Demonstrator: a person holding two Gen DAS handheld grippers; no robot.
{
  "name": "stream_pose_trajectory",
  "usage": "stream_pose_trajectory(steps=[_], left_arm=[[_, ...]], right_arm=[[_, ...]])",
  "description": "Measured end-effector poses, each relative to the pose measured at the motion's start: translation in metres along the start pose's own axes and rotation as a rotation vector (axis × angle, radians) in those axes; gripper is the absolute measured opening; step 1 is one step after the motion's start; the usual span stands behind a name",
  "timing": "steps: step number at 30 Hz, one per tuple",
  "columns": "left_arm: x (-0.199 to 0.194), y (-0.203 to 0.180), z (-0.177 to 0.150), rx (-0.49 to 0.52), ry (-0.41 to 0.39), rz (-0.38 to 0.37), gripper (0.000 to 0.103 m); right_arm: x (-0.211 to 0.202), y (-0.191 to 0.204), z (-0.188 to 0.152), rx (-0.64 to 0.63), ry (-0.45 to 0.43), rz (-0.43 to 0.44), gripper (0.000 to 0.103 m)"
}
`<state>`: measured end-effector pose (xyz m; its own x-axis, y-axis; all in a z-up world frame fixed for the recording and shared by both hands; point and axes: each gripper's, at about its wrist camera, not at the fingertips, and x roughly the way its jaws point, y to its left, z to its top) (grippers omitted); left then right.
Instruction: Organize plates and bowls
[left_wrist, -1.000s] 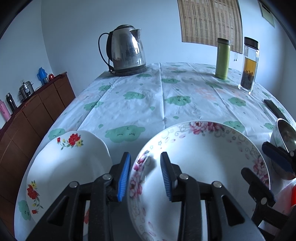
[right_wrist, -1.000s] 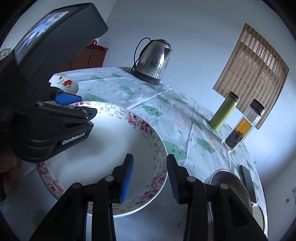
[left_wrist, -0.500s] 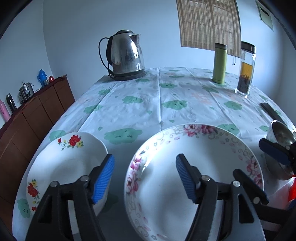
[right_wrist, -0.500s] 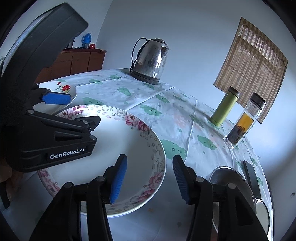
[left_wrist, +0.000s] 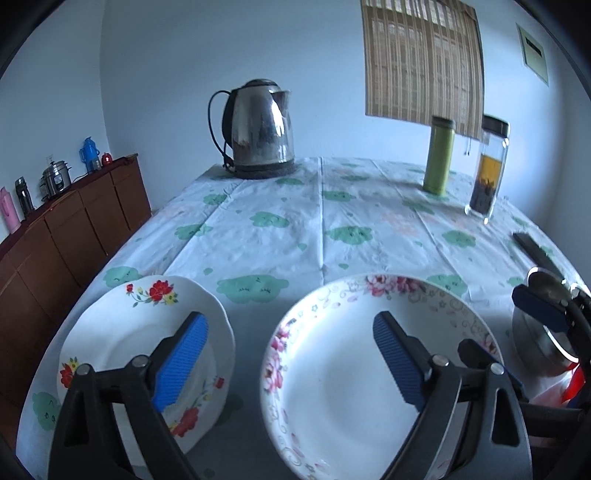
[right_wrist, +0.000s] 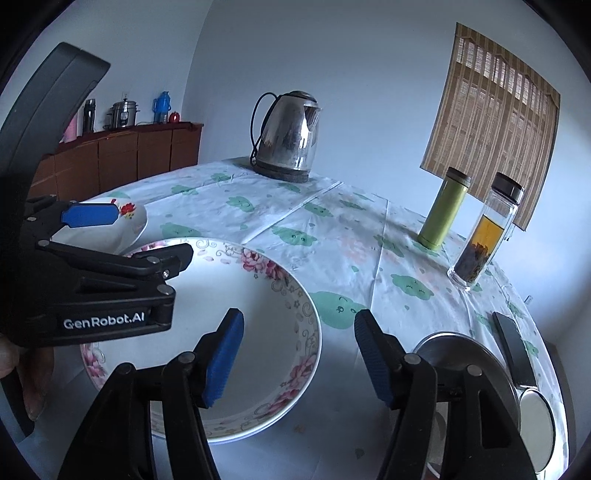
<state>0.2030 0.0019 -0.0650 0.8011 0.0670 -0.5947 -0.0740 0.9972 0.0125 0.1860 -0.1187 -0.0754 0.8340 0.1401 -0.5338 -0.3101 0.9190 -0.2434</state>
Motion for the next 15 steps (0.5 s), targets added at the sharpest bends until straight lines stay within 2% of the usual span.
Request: stream_pose_trajectory(steps=[4, 6, 15], left_arm=[[-0.006, 0.008, 0.005, -0.026, -0.035, 0.015, 0.093], [-0.007, 0.014, 0.006, -0.037, -0.038, 0.031, 0.093], [-0.022, 0.050, 0.009, -0.102, -0.051, 0.052, 0.093]], right_arm=[[-0.007, -0.004, 0.005, 0.047, -0.070, 0.051, 0.065], [-0.007, -0.003, 0.006, 0.066, -0.077, 0.092, 0.071], [0.002, 0.006, 0.013, 0.089, -0.010, 0.199, 0.071]])
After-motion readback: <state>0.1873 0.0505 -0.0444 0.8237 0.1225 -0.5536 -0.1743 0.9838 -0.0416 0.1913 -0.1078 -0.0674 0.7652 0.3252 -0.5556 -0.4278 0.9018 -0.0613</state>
